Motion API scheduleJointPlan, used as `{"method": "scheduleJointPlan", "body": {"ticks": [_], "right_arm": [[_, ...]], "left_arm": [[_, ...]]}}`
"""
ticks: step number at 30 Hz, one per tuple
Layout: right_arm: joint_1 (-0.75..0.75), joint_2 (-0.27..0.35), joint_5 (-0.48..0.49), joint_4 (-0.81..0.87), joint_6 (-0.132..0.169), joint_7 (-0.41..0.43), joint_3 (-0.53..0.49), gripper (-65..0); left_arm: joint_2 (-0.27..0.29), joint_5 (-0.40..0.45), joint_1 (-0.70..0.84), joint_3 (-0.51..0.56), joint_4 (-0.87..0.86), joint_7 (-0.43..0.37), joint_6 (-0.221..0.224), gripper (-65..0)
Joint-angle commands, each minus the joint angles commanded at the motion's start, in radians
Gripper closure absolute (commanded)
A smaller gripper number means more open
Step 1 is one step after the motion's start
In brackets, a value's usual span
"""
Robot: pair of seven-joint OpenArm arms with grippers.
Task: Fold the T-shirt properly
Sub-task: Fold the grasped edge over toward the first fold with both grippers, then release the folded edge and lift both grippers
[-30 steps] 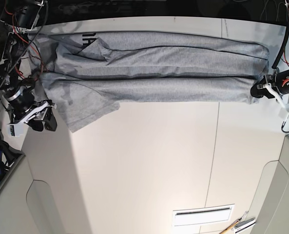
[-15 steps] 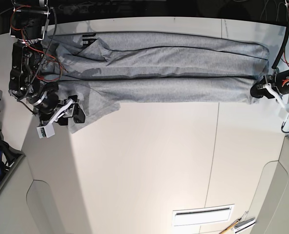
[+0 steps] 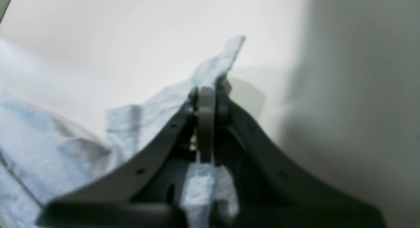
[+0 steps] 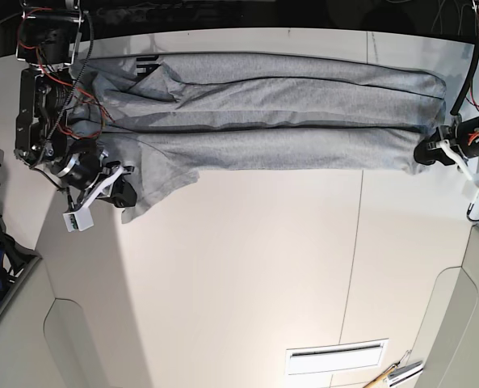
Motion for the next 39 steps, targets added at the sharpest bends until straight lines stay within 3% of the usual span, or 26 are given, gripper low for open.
{"method": "scheduleJointPlan", "body": {"ticks": [2,6,12,19,26,29,31,33,34,35,39], "right_arm": [[-0.017,0.001,0.019,0.066,0.001,-0.057,0.032,0.0],[-0.122,0.003,0.068,0.253,0.018,-0.065,0.121,0.0],[-0.270,0.003,0.105,0.438,0.018,-0.098,0.218,0.0],[-0.437,0.003,0.165,0.499,0.018,-0.100,0.242,0.0],[-0.539,0.002,0.162,0.496,0.018,-0.093,0.245,0.0],[-0.548,0.002,0.102,0.476,0.017,-0.093,0.245,0.0],[-0.548,0.002,0.081,0.450,0.017,-0.093,0.245,0.0],[-0.548,0.002,0.081,0.435,0.014,-0.093,0.245,-21.7],[-0.548,0.003,0.082,0.435,0.006,-0.095,0.245,-30.2],[-0.547,0.003,0.082,0.437,0.006,-0.097,0.249,-33.9],[-0.547,0.002,0.185,0.473,0.006,-0.103,0.316,-33.8]], "left_arm": [[-0.005,-0.001,0.001,-0.001,0.000,0.031,0.000,0.0],[-0.031,-0.022,0.000,-0.001,0.000,0.042,0.000,0.0],[-0.042,-0.028,0.003,-0.001,0.000,0.113,0.000,0.0],[-0.070,-0.064,0.041,-0.001,0.011,0.114,0.000,0.0],[-0.071,-0.042,0.117,-0.001,0.101,0.112,0.000,0.0],[-0.071,-0.032,0.125,-0.001,0.105,0.113,0.000,-0.3],[-0.070,-0.014,0.125,-0.001,0.105,0.112,0.000,-12.8],[-0.071,-0.017,0.125,-0.001,0.105,0.112,0.000,-23.4],[-0.071,-0.022,0.125,-0.001,0.105,0.112,0.000,-24.4],[-0.071,-0.027,0.125,-0.001,0.105,0.113,0.000,-24.3],[-0.071,-0.073,0.125,-0.035,0.105,0.139,0.000,-24.3]]}}
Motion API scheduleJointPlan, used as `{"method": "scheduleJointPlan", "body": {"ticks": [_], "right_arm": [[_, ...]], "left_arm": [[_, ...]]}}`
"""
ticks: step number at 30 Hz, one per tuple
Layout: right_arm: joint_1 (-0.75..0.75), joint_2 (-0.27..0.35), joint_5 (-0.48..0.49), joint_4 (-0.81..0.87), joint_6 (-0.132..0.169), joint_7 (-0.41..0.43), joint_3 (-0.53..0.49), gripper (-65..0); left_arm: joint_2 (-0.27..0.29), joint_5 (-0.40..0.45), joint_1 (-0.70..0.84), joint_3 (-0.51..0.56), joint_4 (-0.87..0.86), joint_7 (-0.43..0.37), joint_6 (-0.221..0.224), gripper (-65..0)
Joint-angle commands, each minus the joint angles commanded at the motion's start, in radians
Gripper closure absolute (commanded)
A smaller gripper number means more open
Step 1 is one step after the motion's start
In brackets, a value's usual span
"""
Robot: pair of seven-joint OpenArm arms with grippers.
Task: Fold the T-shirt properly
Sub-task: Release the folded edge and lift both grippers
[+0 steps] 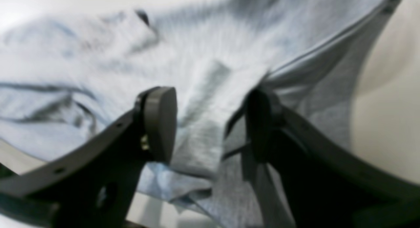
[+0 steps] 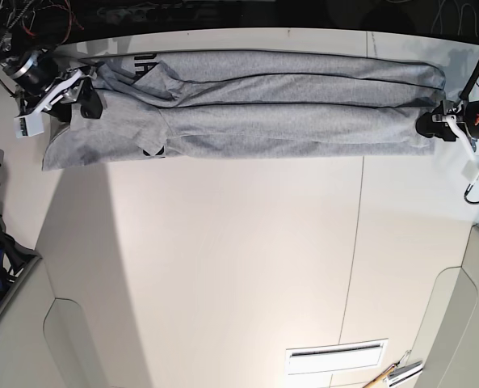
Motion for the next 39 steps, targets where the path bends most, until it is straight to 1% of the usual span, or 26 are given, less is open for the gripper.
{"method": "scheduleJointPlan", "body": {"ticks": [2,4,6,8,9,10,11,12,13,16,18,19,22,24,26,29,35,39], "right_arm": [[0.000,0.000,0.044,0.043,0.000,-0.021,0.047,-33.8],[0.002,-0.003,0.047,0.090,0.000,-0.044,0.085,-33.8],[0.003,-0.002,0.047,0.132,0.000,-0.045,0.106,-33.8],[0.011,-0.003,0.048,0.159,0.001,-0.043,0.106,-33.8],[0.011,-0.003,0.047,0.161,0.001,-0.027,0.103,-32.8],[0.010,-0.003,0.042,0.159,0.005,-0.014,0.099,-27.7],[0.010,-0.003,0.029,0.153,0.005,-0.013,0.093,-17.7],[0.010,-0.003,0.017,0.144,0.005,-0.012,0.084,-5.5],[0.010,-0.003,0.006,0.134,0.005,-0.011,0.073,0.0],[0.011,-0.002,-0.058,0.085,0.005,0.050,0.024,0.0],[0.011,-0.002,-0.106,0.030,0.004,0.080,0.000,0.0],[0.011,-0.002,-0.112,-0.003,0.004,0.085,-0.006,0.0],[0.029,-0.002,-0.108,-0.106,0.004,0.089,-0.011,0.0],[0.051,-0.002,-0.106,-0.164,0.004,0.089,-0.011,0.0],[0.063,-0.002,-0.081,-0.203,0.004,0.089,-0.011,0.0],[0.071,-0.002,-0.042,-0.221,0.005,0.088,-0.011,0.0],[0.072,-0.002,-0.039,-0.221,0.005,0.085,-0.011,0.0],[0.072,-0.002,-0.039,-0.221,0.004,0.085,-0.011,0.0]], "left_arm": [[0.000,-0.025,0.008,-0.061,0.000,0.009,0.000,-24.3],[0.000,-0.063,0.023,-0.131,0.000,0.034,0.000,-24.4],[0.000,-0.095,0.037,-0.183,0.000,0.051,0.000,-24.4],[0.001,-0.098,0.045,-0.214,0.000,0.051,0.000,-24.8],[0.001,-0.098,0.055,-0.221,0.000,0.051,0.000,-28.6],[0.002,-0.098,0.069,-0.223,0.000,0.047,0.000,-33.6],[0.006,-0.098,0.085,-0.222,0.000,0.039,0.000,-38.6],[0.014,-0.093,0.102,-0.222,0.000,0.020,0.000,-42.2],[0.025,-0.070,0.113,-0.223,0.000,-0.007,0.000,-43.8],[0.065,0.036,0.121,-0.223,-0.002,-0.097,0.000,-43.8],[0.092,0.052,0.122,-0.222,-0.002,-0.103,0.000,-43.8],[0.105,0.052,0.122,-0.222,-0.002,-0.102,0.000,-43.8],[0.137,0.055,0.121,-0.222,-0.002,-0.109,0.000,-43.8],[0.155,0.090,0.122,-0.222,-0.003,-0.111,0.000,-43.9],[0.170,0.117,0.123,-0.222,-0.004,-0.111,0.000,-43.8],[0.172,0.133,0.124,-0.222,-0.004,-0.111,0.000,-43.9],[0.171,0.160,0.136,-0.222,-0.004,-0.110,0.000,-43.8],[0.172,0.118,0.176,-0.222,-0.004,-0.110,0.000,-43.8]]}}
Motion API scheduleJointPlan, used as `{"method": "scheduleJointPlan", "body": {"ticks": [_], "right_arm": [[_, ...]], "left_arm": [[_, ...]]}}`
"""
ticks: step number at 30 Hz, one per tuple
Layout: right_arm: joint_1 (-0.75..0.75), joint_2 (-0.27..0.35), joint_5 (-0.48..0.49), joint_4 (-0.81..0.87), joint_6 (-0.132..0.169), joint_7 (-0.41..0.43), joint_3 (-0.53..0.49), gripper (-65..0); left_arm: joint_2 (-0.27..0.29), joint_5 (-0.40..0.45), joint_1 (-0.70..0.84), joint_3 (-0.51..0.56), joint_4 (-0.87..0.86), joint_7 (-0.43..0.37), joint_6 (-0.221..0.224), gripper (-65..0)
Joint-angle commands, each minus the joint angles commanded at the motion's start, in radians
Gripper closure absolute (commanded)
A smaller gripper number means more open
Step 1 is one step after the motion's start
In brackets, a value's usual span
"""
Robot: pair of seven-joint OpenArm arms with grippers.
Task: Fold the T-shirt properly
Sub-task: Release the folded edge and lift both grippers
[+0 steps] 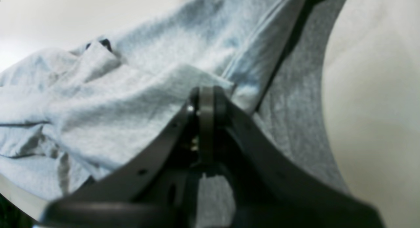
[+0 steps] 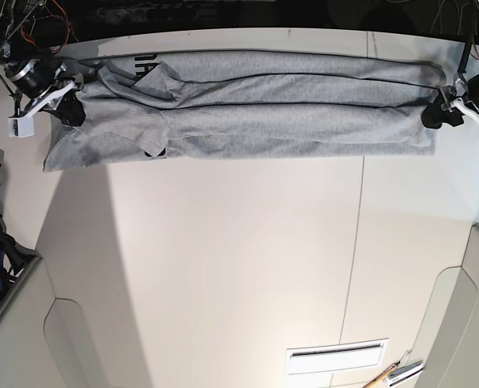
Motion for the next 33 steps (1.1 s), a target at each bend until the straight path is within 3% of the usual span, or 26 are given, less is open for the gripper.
{"method": "scheduleJointPlan", "body": {"ticks": [12,14,17,18,21,27,33], "right_arm": [[0.000,0.000,0.051,0.003,0.000,-0.009,0.000,0.0],[0.000,0.000,0.052,0.007,0.000,-0.012,0.000,0.0],[0.000,0.000,0.068,0.012,0.000,-0.014,0.000,0.0],[0.000,0.000,0.081,0.017,0.000,-0.021,0.000,0.0],[0.002,0.000,0.114,0.056,0.000,-0.053,0.008,0.0],[0.002,0.000,0.145,0.190,0.000,-0.118,0.104,0.0],[-0.001,0.000,0.129,0.227,0.000,-0.128,0.136,0.0]], "left_arm": [[0.003,-0.078,0.017,0.071,0.000,0.003,0.000,-41.5],[0.003,-0.078,0.017,0.071,0.000,-0.001,0.000,-28.8],[0.003,-0.078,0.014,0.071,0.000,-0.021,0.000,-3.3],[0.003,-0.076,0.014,0.070,0.000,-0.046,0.000,0.0],[0.003,-0.004,-0.001,0.070,0.003,-0.142,0.000,0.0],[0.003,0.063,-0.070,0.070,0.004,-0.146,0.000,0.0],[-0.013,0.191,-0.159,0.070,0.013,-0.158,0.000,0.0]]}}
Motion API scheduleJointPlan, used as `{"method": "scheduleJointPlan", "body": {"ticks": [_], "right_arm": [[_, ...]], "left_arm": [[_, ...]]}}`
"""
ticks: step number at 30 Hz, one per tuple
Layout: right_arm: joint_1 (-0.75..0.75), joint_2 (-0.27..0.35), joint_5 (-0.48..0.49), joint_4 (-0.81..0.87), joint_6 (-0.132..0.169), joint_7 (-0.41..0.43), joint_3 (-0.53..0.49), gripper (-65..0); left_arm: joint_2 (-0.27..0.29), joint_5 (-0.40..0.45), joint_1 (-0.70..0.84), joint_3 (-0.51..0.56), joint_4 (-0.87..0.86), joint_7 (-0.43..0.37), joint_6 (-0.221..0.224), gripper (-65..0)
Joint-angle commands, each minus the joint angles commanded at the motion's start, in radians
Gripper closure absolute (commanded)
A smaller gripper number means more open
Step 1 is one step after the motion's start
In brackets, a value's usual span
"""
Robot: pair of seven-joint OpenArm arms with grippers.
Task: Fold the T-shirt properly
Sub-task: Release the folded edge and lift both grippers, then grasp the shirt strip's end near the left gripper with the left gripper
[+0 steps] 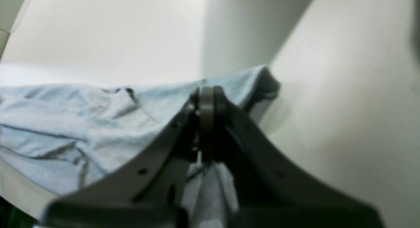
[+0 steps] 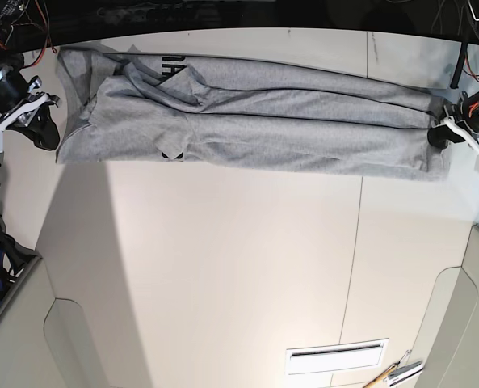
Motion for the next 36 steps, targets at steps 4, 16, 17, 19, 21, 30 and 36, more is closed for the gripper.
{"method": "scheduleJointPlan", "body": {"ticks": [4,16,17,19,21,30,36], "right_arm": [[-0.002,0.000,-0.001,0.000,0.000,0.000,0.000,0.0],[-0.002,0.000,-0.009,0.000,0.000,0.001,0.000,0.0],[-0.002,0.000,-0.009,0.000,0.000,0.001,0.000,0.0],[-0.002,0.000,-0.008,0.000,0.000,0.001,0.000,0.0],[-0.002,0.000,-0.008,0.000,0.000,0.001,0.000,0.0],[-0.002,0.000,-0.004,0.000,0.001,0.004,0.000,0.0],[-0.002,0.000,0.008,0.000,0.000,-0.011,0.000,0.0]], "left_arm": [[-0.047,0.035,-0.012,0.000,0.079,-0.003,0.000,0.0],[-0.024,0.006,0.105,0.004,0.526,0.016,0.000,0.0],[-0.006,0.006,0.115,0.015,0.568,0.018,0.000,0.0],[0.024,0.007,0.124,0.065,0.634,0.017,0.000,0.0],[0.046,0.008,0.121,0.146,0.657,0.016,0.000,0.0],[0.150,0.294,0.090,0.499,0.634,-0.111,0.007,0.0],[0.227,0.316,0.019,0.610,0.502,-0.111,0.006,-1.4]]}}
